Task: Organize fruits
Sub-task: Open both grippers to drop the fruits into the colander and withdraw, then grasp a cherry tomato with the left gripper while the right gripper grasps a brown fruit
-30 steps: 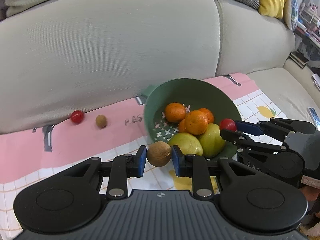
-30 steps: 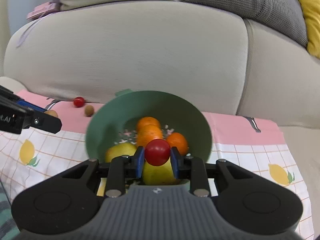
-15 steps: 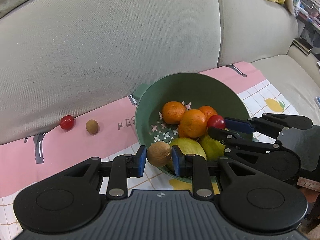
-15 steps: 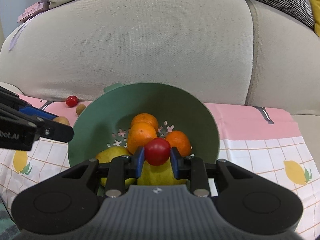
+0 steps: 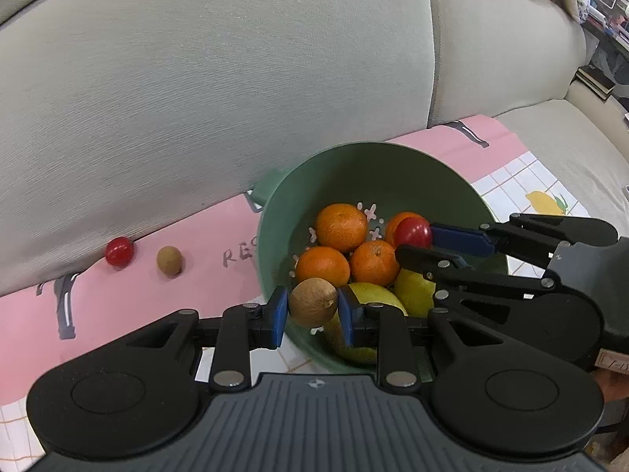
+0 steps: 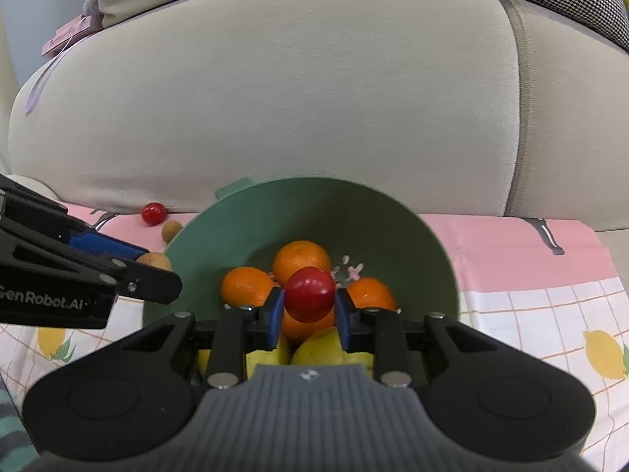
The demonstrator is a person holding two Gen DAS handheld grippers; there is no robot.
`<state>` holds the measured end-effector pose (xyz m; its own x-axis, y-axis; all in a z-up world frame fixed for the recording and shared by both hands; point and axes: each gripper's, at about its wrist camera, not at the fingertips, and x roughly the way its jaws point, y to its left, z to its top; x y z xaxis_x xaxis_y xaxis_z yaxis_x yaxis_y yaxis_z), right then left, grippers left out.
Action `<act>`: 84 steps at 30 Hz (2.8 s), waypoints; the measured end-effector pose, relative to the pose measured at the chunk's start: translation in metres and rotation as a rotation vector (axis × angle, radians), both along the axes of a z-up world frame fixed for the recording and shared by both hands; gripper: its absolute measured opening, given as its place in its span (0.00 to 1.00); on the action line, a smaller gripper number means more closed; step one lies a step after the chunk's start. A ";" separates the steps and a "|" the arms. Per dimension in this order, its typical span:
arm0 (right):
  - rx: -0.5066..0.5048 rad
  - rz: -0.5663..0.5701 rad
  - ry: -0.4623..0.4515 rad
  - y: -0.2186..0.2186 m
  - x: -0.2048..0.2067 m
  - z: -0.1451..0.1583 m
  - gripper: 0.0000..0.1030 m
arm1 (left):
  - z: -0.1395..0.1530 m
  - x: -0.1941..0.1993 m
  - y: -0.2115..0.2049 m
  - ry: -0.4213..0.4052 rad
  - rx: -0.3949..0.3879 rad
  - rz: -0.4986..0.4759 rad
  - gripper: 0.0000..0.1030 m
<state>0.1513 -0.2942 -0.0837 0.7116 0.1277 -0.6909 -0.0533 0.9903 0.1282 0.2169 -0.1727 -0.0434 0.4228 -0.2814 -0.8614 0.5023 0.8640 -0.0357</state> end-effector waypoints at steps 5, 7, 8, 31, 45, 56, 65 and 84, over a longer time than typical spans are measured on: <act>-0.005 0.009 -0.008 -0.009 0.010 -0.001 0.24 | -0.006 0.007 -0.010 0.001 0.006 -0.022 0.29; -0.009 0.013 -0.012 -0.010 0.013 -0.002 0.24 | -0.009 0.010 -0.012 0.007 0.009 -0.029 0.29; -0.011 0.015 -0.013 -0.011 0.016 -0.002 0.24 | -0.011 0.012 -0.013 0.011 0.012 -0.033 0.29; -0.064 0.039 0.024 -0.007 0.030 -0.013 0.25 | -0.037 0.018 -0.023 0.039 0.116 -0.078 0.34; -0.077 -0.012 -0.003 -0.003 0.012 0.012 0.47 | -0.002 -0.006 -0.009 -0.050 0.079 -0.059 0.56; -0.068 -0.038 0.012 0.011 -0.014 0.040 0.64 | 0.043 -0.038 0.023 -0.167 0.062 0.034 0.62; -0.039 0.011 0.024 0.035 -0.041 0.058 0.76 | 0.069 -0.065 0.051 -0.227 0.059 0.076 0.65; -0.065 0.185 -0.039 0.105 -0.061 0.077 0.81 | 0.079 -0.074 0.137 -0.249 -0.013 0.204 0.65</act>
<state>0.0903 -0.1889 -0.0070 0.7064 0.2146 -0.6745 -0.2389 0.9693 0.0581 0.1430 -0.0360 0.0359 0.6692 -0.1797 -0.7211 0.3139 0.9479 0.0550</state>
